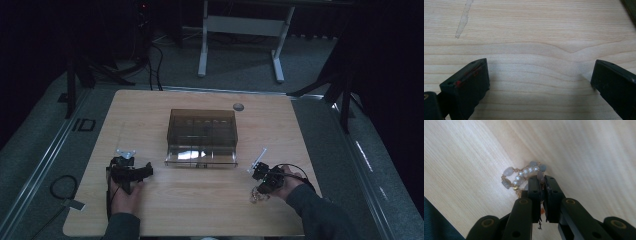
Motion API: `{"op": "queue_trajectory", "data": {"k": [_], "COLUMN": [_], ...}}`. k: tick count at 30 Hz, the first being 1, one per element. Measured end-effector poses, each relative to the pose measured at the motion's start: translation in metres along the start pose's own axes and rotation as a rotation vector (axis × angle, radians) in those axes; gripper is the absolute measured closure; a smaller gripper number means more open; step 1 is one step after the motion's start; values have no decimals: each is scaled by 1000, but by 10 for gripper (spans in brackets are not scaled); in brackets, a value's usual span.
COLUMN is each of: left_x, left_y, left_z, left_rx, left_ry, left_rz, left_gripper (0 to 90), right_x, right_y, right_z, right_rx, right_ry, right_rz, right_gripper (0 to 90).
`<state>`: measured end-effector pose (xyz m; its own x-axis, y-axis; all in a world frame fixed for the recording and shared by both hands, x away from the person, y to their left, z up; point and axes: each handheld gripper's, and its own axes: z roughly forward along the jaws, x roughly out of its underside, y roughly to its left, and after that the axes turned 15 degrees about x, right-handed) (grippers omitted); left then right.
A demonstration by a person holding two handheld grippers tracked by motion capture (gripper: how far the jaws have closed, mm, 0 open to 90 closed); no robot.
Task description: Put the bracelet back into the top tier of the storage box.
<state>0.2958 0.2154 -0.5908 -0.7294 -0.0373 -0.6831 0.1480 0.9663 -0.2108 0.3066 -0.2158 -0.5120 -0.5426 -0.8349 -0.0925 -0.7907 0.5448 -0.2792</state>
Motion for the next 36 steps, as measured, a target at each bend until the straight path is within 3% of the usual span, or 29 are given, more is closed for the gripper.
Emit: {"op": "queue_trajectory", "data": {"k": [12, 36], "left_x": [0, 0], "left_y": [0, 0], "left_z": [0, 0], "left_rx": [0, 0], "left_ry": [0, 0], "left_rz": [0, 0], "left_gripper": [18, 18], "right_x": [1, 0], "right_y": [-16, -35], "right_z": [-23, -53], "right_rx": [-1, 13], "right_ry": [-42, -70], "right_rz": [24, 41], "right_gripper": [846, 845]}}
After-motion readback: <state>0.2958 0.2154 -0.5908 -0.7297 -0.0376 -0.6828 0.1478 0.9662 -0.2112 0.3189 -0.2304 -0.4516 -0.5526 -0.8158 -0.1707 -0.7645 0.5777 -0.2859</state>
